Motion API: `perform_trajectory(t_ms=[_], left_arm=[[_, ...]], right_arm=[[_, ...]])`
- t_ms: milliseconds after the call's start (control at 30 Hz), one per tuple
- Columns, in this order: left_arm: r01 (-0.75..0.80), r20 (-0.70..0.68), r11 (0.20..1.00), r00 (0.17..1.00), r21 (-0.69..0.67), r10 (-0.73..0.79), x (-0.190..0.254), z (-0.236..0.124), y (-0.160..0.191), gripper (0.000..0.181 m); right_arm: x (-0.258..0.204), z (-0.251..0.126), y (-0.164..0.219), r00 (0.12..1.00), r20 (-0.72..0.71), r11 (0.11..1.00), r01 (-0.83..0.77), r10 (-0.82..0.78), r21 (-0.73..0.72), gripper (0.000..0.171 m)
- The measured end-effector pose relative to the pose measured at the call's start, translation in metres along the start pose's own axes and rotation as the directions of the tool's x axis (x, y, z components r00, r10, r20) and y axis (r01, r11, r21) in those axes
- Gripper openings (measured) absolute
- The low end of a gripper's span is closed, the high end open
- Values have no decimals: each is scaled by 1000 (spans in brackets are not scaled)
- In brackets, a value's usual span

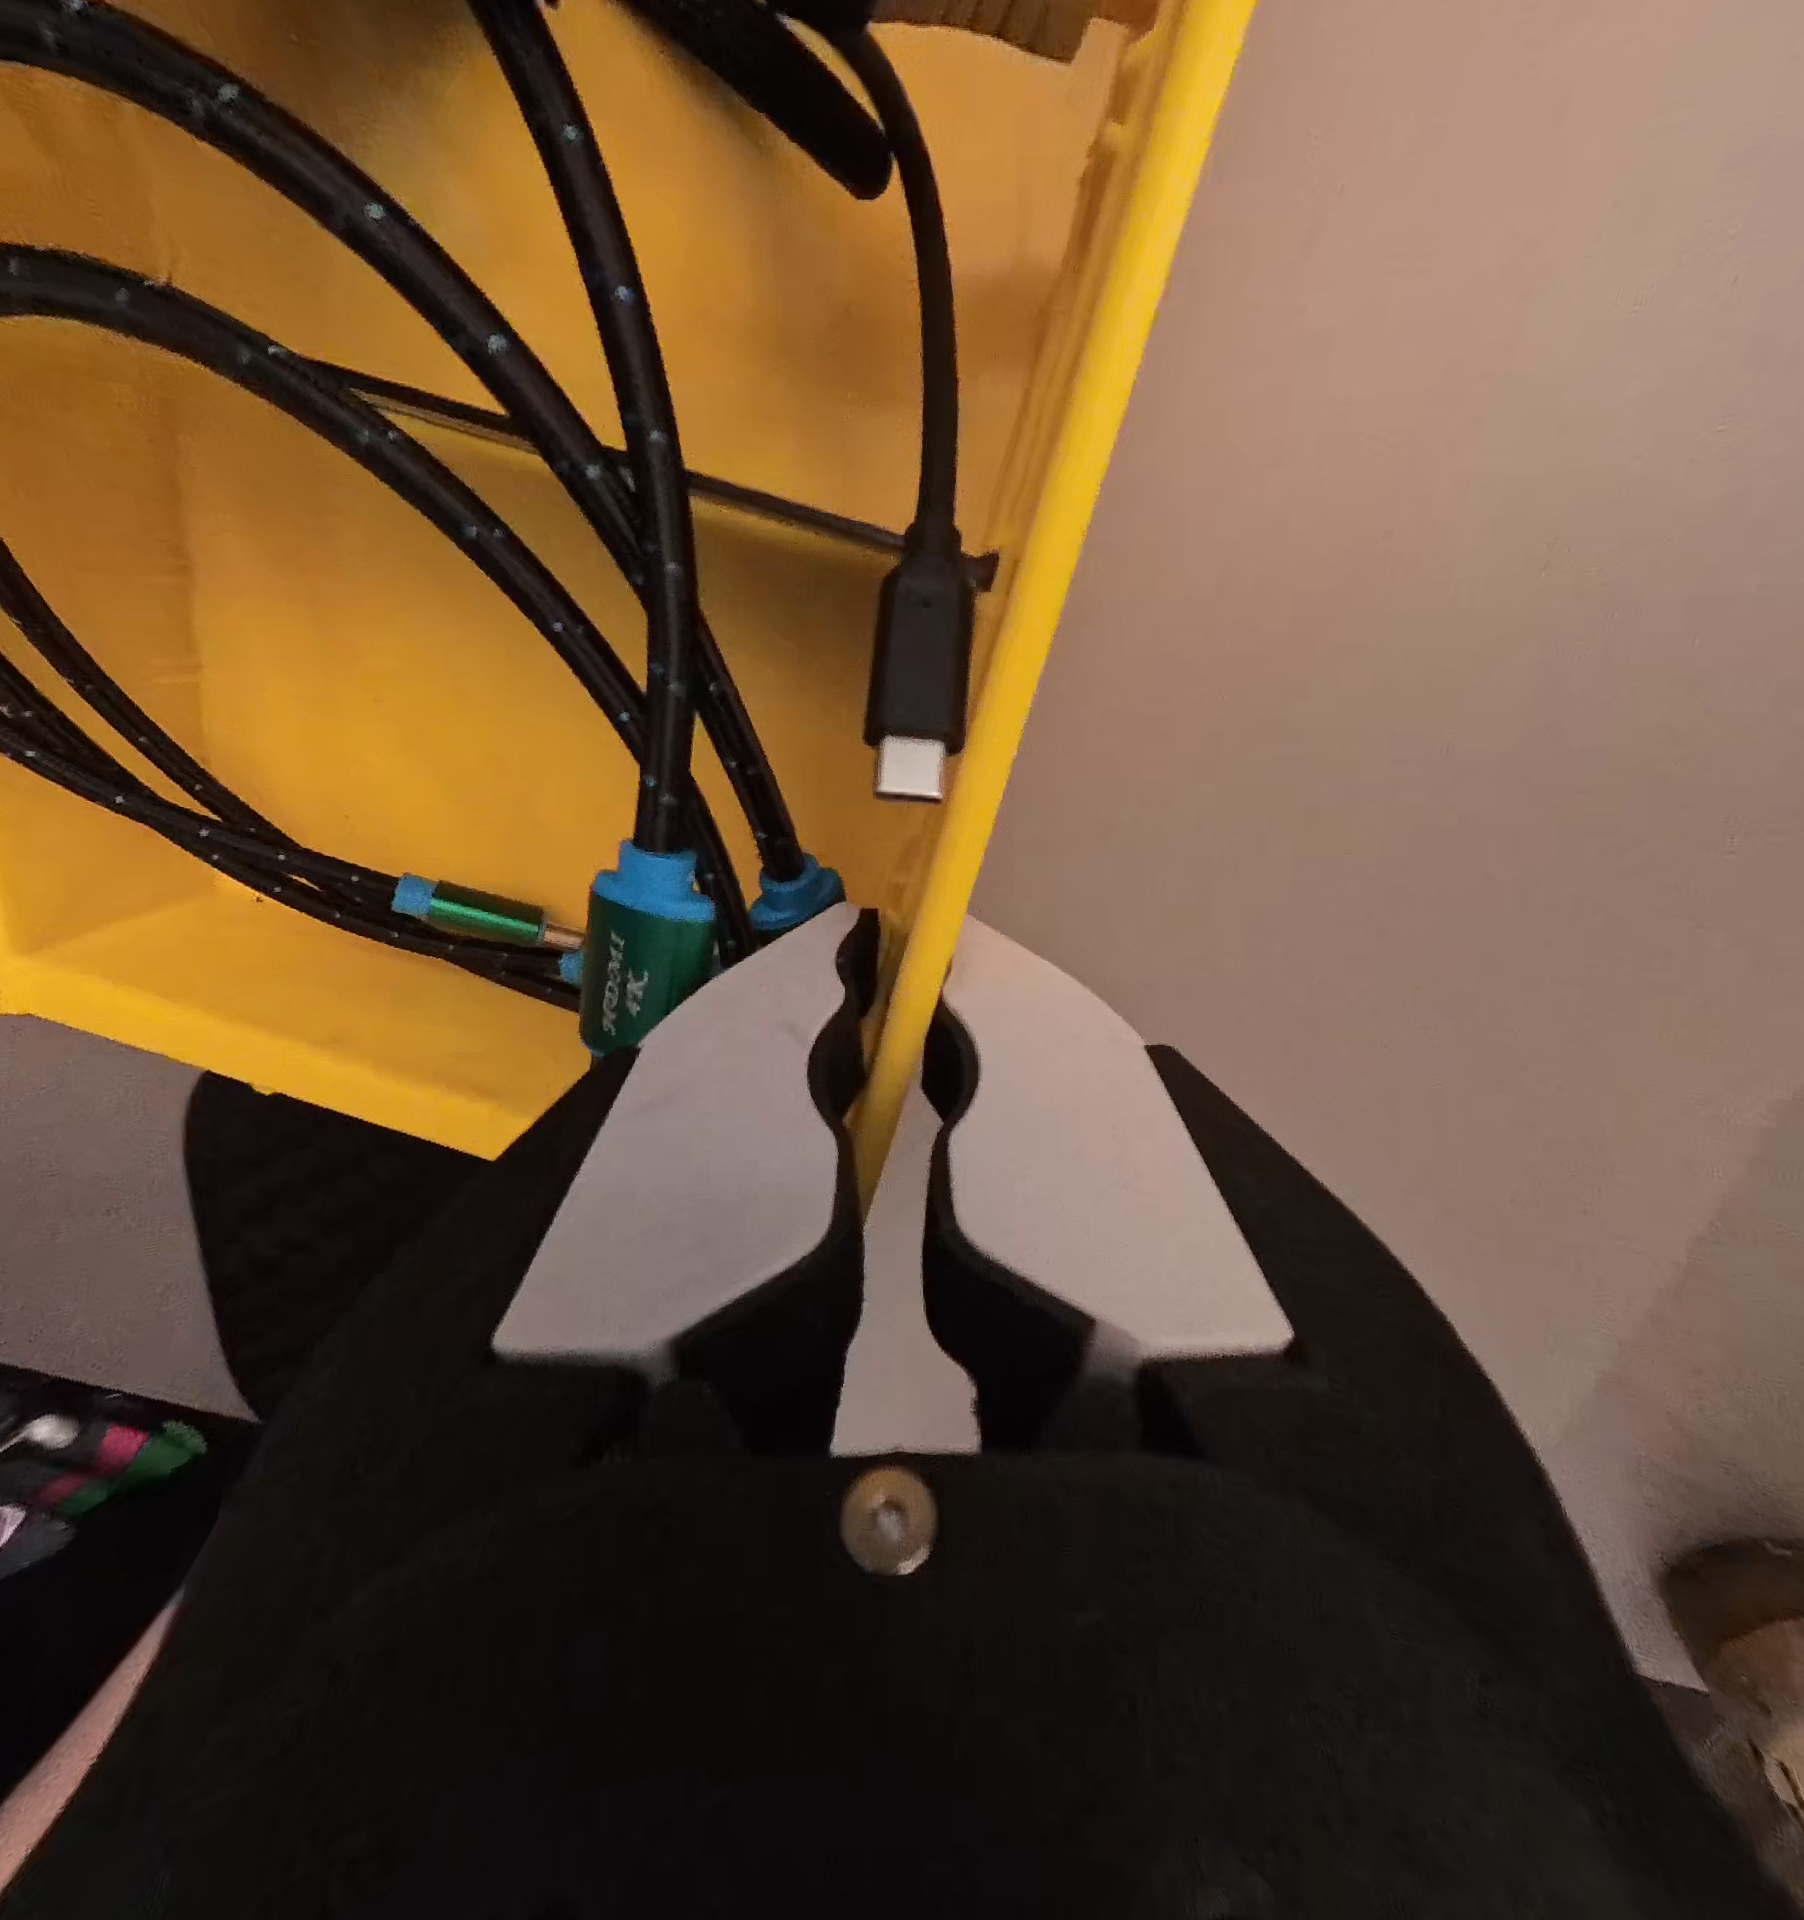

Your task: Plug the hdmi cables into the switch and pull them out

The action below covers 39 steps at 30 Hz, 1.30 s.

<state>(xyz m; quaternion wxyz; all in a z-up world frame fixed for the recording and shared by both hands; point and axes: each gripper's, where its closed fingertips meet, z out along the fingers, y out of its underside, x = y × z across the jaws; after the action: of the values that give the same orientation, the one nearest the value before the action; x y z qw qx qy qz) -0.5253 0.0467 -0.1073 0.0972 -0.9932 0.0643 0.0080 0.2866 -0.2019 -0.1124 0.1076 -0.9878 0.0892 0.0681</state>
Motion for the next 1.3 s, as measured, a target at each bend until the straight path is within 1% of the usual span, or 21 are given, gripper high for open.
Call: perform_trajectory(t_ms=[67,133,200,300,400,467,567,633,800,833,900,967,1000,1067,1133,1167,1200,1233,1267,1300], left_arm=[[-56,37,997,998,-44,58,0,1,5,14],[-134,-31,989,991,-56,133,20,0,6,8],[-214,-97,975,973,-59,208,43,0,6,6],[-328,-102,940,942,-95,318,74,-1,6,10],[-379,-101,914,924,-142,368,103,-1,7,14],[-434,-68,886,901,-165,429,116,-2,8,18],[-496,-72,846,867,-193,492,136,-3,14,21],[-536,-71,817,842,-211,534,147,-5,19,23],[-605,-88,757,792,-246,604,166,-8,31,26],[-613,-96,748,785,-254,611,169,-9,34,26],[-627,-111,735,775,-259,622,171,-11,38,27],[-637,-117,731,768,-245,630,171,-15,38,28],[-640,-112,733,765,-229,634,170,-18,38,27],[-646,-107,742,762,-178,638,170,-27,36,24],[-648,-95,754,762,-106,641,170,-40,33,24],[-647,-83,759,762,-70,642,169,-47,32,24],[-647,-70,761,761,-33,644,168,-55,31,24],[-649,-57,760,759,5,649,168,-62,29,24],[-652,-45,757,756,44,653,168,-69,28,24],[-655,-34,752,752,80,658,169,-75,26,23]], right_arm=[[-15,3,-7,1000,14,999,21,-20,-28,6],[-30,10,-16,999,12,997,49,-48,-61,6],[-48,13,-26,997,13,993,81,-80,-85,6],[-77,22,-41,989,6,984,149,-149,-97,6],[-108,28,-53,980,18,975,198,-197,-105,6],[-128,34,-56,974,30,966,226,-224,-122,6],[-150,41,-58,956,4,944,289,-292,-158,7],[-165,44,-55,946,15,931,321,-324,-173,9],[-181,44,-50,938,39,917,345,-344,-199,14],[-179,43,-50,938,31,916,345,-346,-204,16],[-175,36,-51,945,14,927,322,-326,-192,27],[-175,23,-54,956,4,946,291,-293,-142,33],[-173,11,-57,963,-15,959,267,-270,-94,34],[-176,-17,-63,976,-64,978,209,-207,24,34],[-190,-47,-72,972,-134,960,213,-191,180,34],[-206,-65,-78,959,-178,926,264,-222,269,34],[-228,-83,-85,935,-221,865,342,-276,367,34],[-260,-99,-91,908,-241,777,419,-344,470,34],[-300,-112,-93,873,-238,661,480,-426,577,38],[-341,-120,-91,833,-223,538,508,-507,673,44]])
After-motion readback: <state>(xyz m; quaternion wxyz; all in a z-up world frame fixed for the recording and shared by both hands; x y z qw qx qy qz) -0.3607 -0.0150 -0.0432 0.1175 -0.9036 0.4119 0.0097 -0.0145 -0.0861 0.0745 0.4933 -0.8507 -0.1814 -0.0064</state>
